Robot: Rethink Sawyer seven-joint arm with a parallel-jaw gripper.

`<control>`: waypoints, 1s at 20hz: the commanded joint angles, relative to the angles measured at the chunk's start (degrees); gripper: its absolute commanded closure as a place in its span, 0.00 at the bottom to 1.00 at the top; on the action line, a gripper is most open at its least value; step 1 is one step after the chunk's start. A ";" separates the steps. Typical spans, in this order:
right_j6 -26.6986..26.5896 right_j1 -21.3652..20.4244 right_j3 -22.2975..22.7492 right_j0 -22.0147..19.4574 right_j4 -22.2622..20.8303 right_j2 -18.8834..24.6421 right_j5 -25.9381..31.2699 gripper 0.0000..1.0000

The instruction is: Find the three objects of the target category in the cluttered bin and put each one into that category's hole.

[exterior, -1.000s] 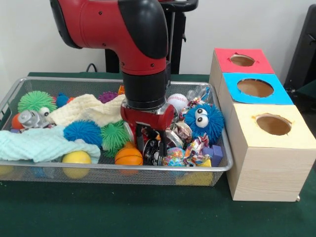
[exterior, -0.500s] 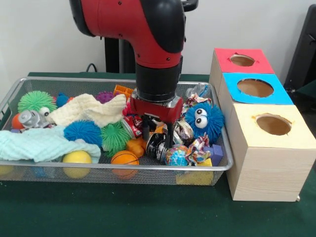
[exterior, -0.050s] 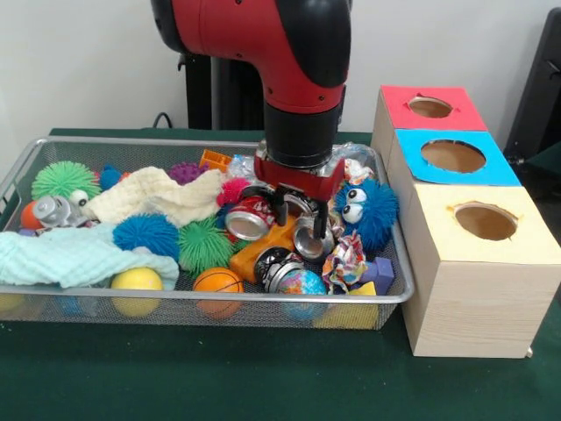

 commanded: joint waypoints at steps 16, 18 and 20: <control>9.29 3.03 8.46 4.71 0.77 -6.86 11.75 0.00; 8.79 2.16 8.07 5.37 -0.01 -8.68 12.06 0.00; 7.52 1.33 7.75 5.30 -0.91 -10.16 11.95 0.00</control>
